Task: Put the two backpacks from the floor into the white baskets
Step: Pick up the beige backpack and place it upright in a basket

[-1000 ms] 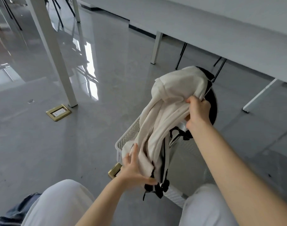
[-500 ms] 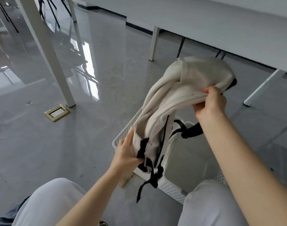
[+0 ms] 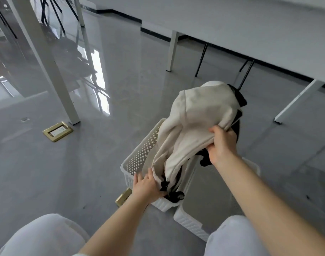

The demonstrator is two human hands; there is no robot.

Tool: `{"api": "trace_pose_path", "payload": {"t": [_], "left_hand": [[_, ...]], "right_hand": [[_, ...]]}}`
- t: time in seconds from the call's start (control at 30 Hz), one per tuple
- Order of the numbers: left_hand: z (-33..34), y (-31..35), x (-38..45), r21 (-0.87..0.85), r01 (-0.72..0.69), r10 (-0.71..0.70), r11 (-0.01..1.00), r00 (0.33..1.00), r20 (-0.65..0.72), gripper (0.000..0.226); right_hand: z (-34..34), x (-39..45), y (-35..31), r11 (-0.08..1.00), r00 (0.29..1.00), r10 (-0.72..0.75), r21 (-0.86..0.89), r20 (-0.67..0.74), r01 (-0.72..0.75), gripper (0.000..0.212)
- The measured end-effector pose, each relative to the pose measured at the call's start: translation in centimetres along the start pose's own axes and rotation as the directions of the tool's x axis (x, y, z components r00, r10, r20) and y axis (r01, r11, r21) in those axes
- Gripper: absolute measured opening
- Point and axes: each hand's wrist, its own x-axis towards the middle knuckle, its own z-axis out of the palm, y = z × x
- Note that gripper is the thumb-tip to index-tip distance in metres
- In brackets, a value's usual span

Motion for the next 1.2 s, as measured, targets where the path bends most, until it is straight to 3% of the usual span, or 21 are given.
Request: {"api": "trace_pose_path", "payload": {"t": [0.07,0.13,0.2,0.23,0.33,0.43,0.5,0.53,0.6,0.67,0.77,0.83,0.93,1.0,1.07,1.13,1.2], "left_hand": [[-0.9,0.1,0.0,-0.148,-0.034,0.026,0.988,0.998,-0.058,0.128],[-1.7,0.5,-0.4,-0.259,-0.16,0.098,0.953,0.966,-0.238,0.127],[-1.8,0.3,-0.7,-0.194,-0.254,0.176,0.948,0.922,-0.346,0.114],[-1.7,0.0,-0.7,-0.134,-0.245,0.19,0.96,0.925,-0.328,0.106],[-1.7,-0.9,-0.4,-0.01,-0.093,0.092,0.996,0.994,-0.057,0.094],[-3.3,0.0,0.8,0.047,-0.044,0.031,0.998,0.968,0.247,0.099],[-4.5,0.5,1.5,-0.233,0.032,0.06,0.972,0.925,0.375,0.111],[-5.1,0.7,1.7,-0.378,0.047,0.104,0.925,0.923,0.369,0.12],[-7.2,1.5,1.2,-0.528,-0.047,0.186,0.848,0.959,0.214,0.134],[-9.0,2.4,0.3,-0.594,-0.159,0.2,0.788,0.98,0.003,0.131],[-10.1,3.3,-0.8,-0.622,-0.266,0.124,0.737,0.957,-0.262,0.112],[-10.0,3.3,-1.3,-0.641,-0.303,0.072,0.705,0.93,-0.361,0.087],[-9.5,1.9,-1.8,-0.686,-0.306,0.024,0.66,0.922,-0.387,0.023],[-9.3,0.2,-1.7,-0.757,-0.244,-0.069,0.606,0.932,-0.356,0.022],[-9.2,-1.2,-1.7,-0.802,-0.187,-0.119,0.568,0.945,-0.305,0.033],[-9.4,-1.7,-2.2,-0.835,-0.181,-0.109,0.519,0.955,-0.275,0.027],[-9.5,-2.1,-2.4,-0.86,-0.185,-0.077,0.476,0.965,-0.25,0.017]], "right_hand": [[0.7,-0.1,0.0,1.0,1.0,-0.018,0.004,0.012,0.018,0.033],[1.4,0.0,0.1,0.999,0.999,-0.043,0.013,0.017,0.042,0.035],[2.0,0.1,0.6,0.995,0.996,-0.082,-0.047,0.037,0.084,0.032],[2.3,0.1,1.0,0.988,0.993,-0.109,-0.104,0.053,0.114,0.032],[2.4,-0.2,3.2,0.928,0.97,-0.165,-0.305,0.178,0.214,0.037],[2.2,-0.5,4.9,0.834,0.947,-0.167,-0.473,0.274,0.284,0.03],[1.8,-0.1,5.6,0.82,0.956,-0.143,-0.51,0.256,0.259,0.033],[1.6,0.0,5.8,0.815,0.959,-0.138,-0.522,0.247,0.251,0.035],[1.6,0.0,6.0,0.806,0.957,-0.123,-0.536,0.264,0.252,0.038],[2.1,-0.3,6.2,0.81,0.94,-0.068,-0.532,0.333,0.247,0.046],[3.1,-1.0,6.3,0.792,0.898,-0.011,-0.545,0.44,0.276,0.056],[3.6,-1.6,6.0,0.774,0.844,0.018,-0.542,0.537,0.328,0.057],[3.5,-1.9,5.8,0.741,0.749,0.066,-0.534,0.66,0.406,0.057],[2.9,-0.8,5.6,0.707,0.771,0.044,-0.564,0.636,0.426,0.04],[2.1,1.2,5.4,0.653,0.87,-0.056,-0.642,0.489,0.403,0.034],[1.1,3.4,4.9,0.582,0.931,-0.19,-0.727,0.313,0.364,0.034],[0.8,4.7,4.2,0.513,0.937,-0.268,-0.79,0.224,0.336,0.033]]}}
